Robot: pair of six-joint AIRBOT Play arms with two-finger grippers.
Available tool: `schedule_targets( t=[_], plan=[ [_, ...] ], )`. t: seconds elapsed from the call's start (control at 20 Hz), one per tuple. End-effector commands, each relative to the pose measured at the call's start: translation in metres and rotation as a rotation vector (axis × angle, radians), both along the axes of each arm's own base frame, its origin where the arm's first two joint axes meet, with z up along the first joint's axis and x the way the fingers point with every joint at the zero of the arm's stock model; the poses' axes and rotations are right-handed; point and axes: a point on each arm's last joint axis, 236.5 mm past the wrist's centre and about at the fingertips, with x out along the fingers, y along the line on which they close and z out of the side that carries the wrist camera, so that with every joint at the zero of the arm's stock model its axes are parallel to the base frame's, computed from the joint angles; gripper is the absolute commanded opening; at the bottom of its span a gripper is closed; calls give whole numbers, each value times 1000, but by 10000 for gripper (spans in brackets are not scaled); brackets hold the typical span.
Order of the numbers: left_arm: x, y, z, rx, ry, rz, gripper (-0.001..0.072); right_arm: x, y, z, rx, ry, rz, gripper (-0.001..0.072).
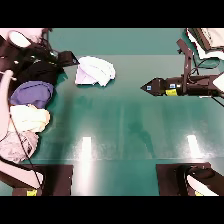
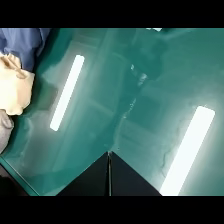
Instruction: Fold the shirts.
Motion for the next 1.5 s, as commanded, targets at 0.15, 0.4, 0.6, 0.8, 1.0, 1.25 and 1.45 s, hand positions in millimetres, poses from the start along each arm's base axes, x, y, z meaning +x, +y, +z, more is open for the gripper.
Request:
schedule_targets(
  t=[0.15, 0.4, 0.6, 0.8, 1.0, 1.25, 1.45],
  plan=[
    [56, -34, -83, -306, 67, 131, 623, 3, -1, 2, 3, -11, -10, 16],
    [69, -47, -102, -276, 30, 169, 621, 3, 0, 2, 3, -11, -10, 16],
    [77, -49, -96, -280, -2, 188, 56, 3, -1, 2, 3, -11, -10, 16],
    [64, -78, -24, -325, -49, -9, 30, 11, -15, 34, -30, -165, -61, 16],
    [-9, -111, 167, -411, -359, -349, 30, 21, -56, 119, -171, -496, -161, 15],
    [-162, -115, 325, -367, -672, -586, 30, 17, -75, 188, -226, -676, -209, 15],
    [-214, -105, 340, -133, -752, -604, 30, 13, -74, 189, -225, -672, -202, 16]
  ],
)
